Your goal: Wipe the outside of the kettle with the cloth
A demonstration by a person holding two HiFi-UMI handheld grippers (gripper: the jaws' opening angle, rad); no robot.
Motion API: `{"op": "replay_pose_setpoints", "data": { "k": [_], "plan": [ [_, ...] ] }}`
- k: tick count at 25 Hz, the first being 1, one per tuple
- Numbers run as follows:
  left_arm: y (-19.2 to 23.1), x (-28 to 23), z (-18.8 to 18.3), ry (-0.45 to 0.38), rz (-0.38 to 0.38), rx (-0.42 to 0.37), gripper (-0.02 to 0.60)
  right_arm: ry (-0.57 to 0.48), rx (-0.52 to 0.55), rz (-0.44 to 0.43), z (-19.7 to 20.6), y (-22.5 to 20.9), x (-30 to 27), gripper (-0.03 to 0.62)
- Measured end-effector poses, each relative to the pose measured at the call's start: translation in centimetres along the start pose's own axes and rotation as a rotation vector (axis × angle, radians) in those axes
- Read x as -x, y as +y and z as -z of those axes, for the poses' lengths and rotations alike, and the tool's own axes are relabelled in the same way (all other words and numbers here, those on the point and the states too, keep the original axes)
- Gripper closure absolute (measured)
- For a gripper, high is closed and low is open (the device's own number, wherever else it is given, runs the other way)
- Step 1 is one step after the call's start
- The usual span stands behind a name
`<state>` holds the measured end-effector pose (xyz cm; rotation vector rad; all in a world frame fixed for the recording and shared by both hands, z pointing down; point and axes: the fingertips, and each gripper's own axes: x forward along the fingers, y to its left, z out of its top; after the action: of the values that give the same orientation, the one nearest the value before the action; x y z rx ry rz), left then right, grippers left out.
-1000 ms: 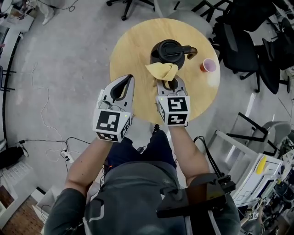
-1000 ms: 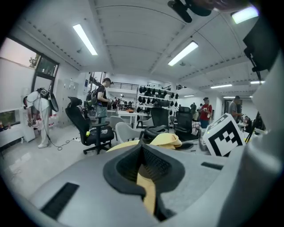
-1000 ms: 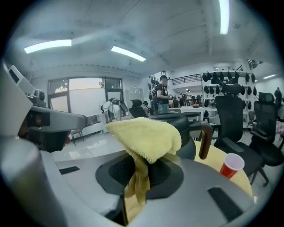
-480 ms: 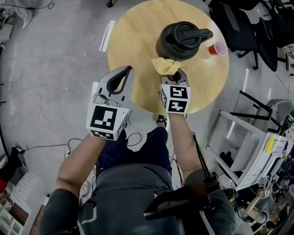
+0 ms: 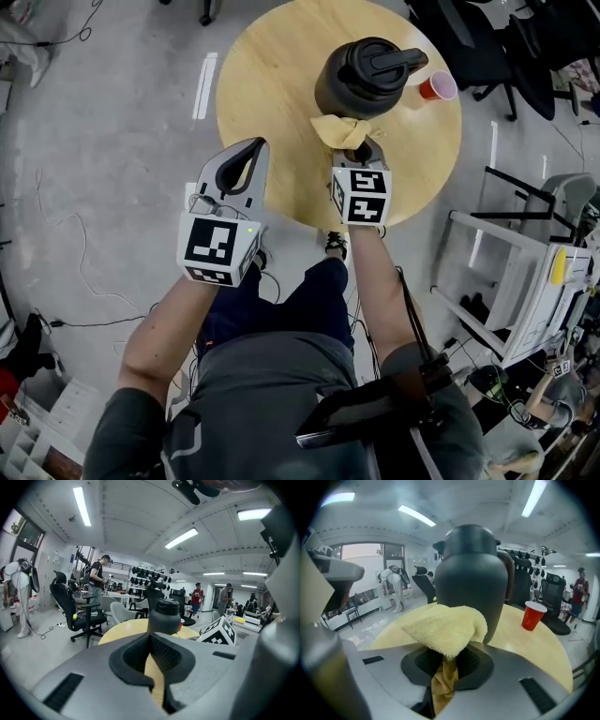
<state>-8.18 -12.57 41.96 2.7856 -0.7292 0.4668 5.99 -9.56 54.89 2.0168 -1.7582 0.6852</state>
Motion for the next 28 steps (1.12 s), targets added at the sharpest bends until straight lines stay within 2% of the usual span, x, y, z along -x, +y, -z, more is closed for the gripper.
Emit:
{"op": "replay_pose_setpoints", "data": {
  "k": [8, 12, 15, 22, 28],
  "plan": [
    [0.7, 2.3, -4.6, -0.046, 0.088, -0.042, 0.572, -0.146, -0.065, 0.075, -8.9, 2.4, 6.8, 0.522],
    [1.0, 3.2, -6.8, -0.068, 0.135, -0.057, 0.572, -0.175, -0.085, 0.106, -12.4, 3.2, 7.8, 0.523],
    [1.4, 3.1, -7.6, -0.074, 0.140, -0.062, 0.572, -0.185, -0.070, 0.119, -14.0, 3.2, 7.3, 0.523],
    [3.2, 2.3, -6.9, -0.026, 0.103, -0.090, 0.572, -0.151, -0.083, 0.118, -12.8, 3.0, 4.4, 0.523],
    [4.2, 1.5, -5.0, 0.018, 0.091, -0.080, 0.572, -0.079, -0.122, 0.104, -8.2, 3.8, 1.8, 0.523]
  ]
}}
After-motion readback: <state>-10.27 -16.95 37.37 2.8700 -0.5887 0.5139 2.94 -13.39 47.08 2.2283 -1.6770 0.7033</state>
